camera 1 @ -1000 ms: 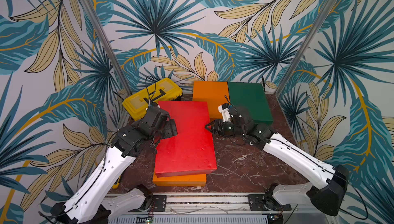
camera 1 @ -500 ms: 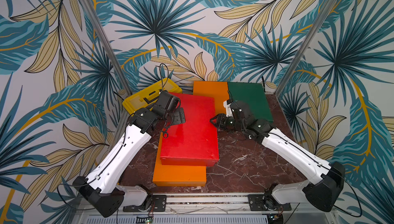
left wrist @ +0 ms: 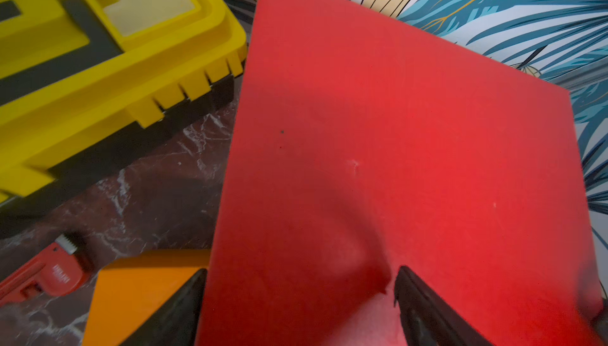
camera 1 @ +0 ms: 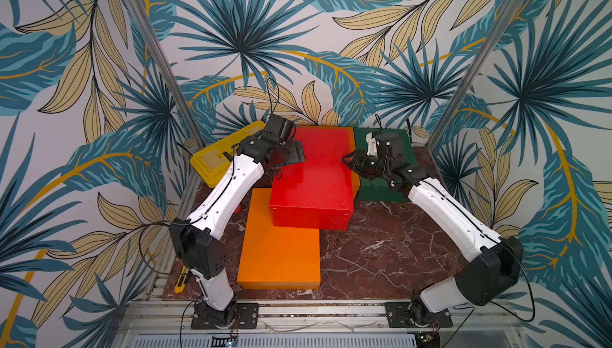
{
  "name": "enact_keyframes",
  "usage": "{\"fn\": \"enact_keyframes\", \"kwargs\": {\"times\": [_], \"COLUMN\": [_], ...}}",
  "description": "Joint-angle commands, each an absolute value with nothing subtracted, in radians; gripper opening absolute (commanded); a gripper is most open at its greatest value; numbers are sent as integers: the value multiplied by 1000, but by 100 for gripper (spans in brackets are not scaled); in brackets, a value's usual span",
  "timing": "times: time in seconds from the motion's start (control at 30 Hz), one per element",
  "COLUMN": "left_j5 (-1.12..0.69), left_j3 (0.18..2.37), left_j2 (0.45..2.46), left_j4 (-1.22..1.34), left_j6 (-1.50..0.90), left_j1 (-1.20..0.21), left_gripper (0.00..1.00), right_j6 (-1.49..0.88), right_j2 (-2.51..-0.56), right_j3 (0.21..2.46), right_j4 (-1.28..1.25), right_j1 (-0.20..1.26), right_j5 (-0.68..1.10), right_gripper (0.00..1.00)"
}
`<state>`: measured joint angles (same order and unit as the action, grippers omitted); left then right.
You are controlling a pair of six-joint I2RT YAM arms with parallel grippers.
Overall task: Stack the shoeboxes
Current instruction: Place the shoebox at the shoebox.
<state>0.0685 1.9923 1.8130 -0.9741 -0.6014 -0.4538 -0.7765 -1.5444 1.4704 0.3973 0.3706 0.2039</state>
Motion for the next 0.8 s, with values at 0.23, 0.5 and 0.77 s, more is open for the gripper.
{"fn": "enact_keyframes", "kwargs": {"times": [0.23, 0.5, 0.77], "left_j5": [-274, -316, -297], "left_j3": [2362, 2514, 2568], "left_j2": [2112, 2251, 2272], "left_j4": [-838, -836, -836], "left_j6": [-644, -670, -651], "left_j1": [-461, -445, -431], "left_gripper": [87, 89, 99], "right_j6": [-786, -809, -808], "right_j2": [-1698, -1831, -1938], "right_j3": [1605, 1738, 1870], "right_j4": [259, 259, 301], "right_j1": [272, 194, 157], "right_j5": [482, 530, 545], "right_gripper": [39, 40, 44]}}
